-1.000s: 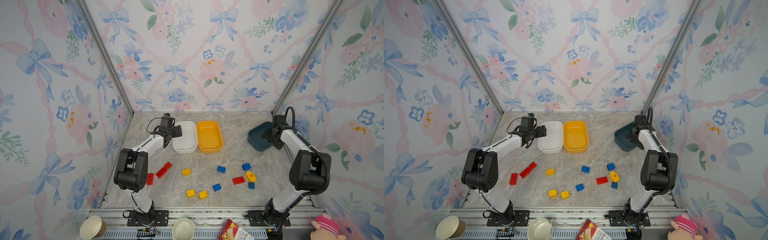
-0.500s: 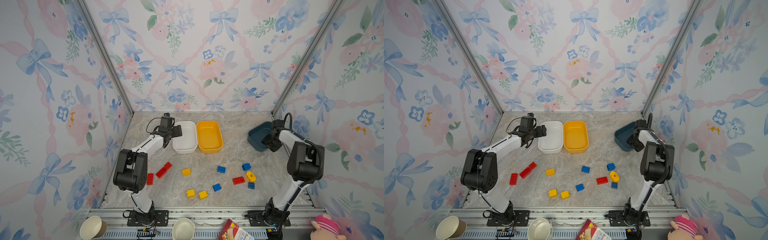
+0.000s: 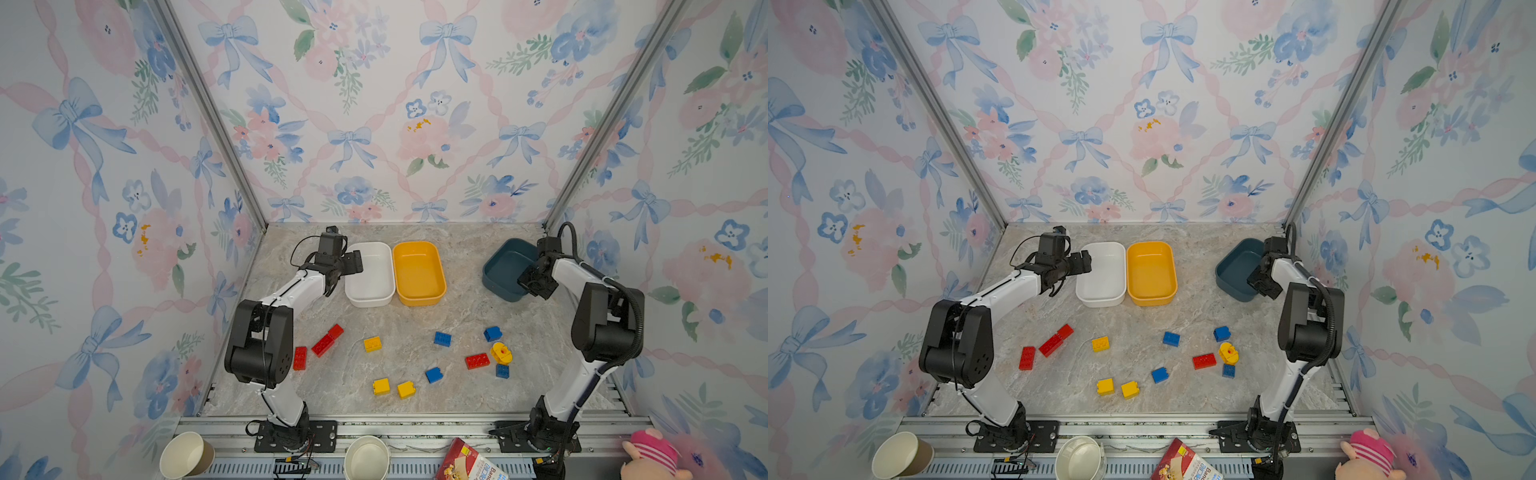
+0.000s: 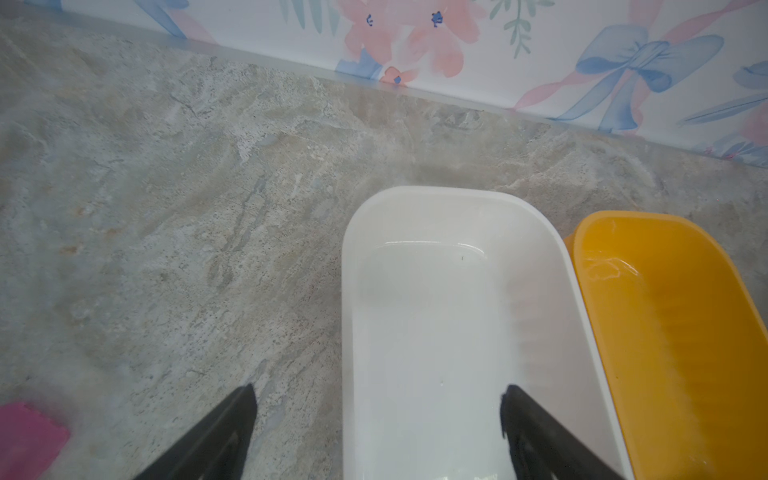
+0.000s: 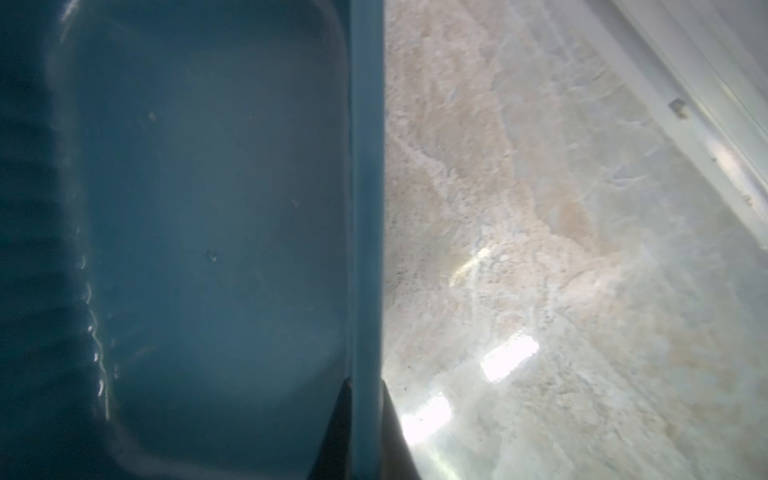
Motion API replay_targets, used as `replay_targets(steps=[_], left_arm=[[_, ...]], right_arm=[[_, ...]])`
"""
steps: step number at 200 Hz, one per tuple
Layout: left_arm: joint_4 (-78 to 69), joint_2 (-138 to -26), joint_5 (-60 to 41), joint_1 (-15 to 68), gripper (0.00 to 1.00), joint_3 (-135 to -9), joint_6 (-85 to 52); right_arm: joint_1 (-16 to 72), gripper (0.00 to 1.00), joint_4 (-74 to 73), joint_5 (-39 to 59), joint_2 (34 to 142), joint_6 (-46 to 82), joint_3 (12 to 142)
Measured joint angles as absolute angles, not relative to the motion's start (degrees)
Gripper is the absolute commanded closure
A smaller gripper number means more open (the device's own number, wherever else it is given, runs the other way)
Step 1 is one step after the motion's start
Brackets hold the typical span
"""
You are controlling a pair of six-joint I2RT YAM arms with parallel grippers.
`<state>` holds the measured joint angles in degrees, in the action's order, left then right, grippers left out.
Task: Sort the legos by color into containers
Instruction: 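Move the right gripper to the teal bin rim and grip it, then drag the teal bin with the right gripper beside the yellow bin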
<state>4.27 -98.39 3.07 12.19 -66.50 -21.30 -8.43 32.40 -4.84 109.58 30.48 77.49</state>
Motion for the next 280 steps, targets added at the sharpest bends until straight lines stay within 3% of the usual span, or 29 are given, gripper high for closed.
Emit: replay_targets(steps=[137, 280], left_arm=[[4.23, -98.39, 0.71, 11.92, 0.04, -65.76, -21.08], [4.16, -98.39, 0.08, 11.92, 0.02, -65.73, -21.04]], right_arm=[[-0.89, 1.0, 38.39, 1.37, 117.27, 1.74, 89.32], [4.21, 1.0, 38.81, 1.21, 117.8, -5.17, 90.11]])
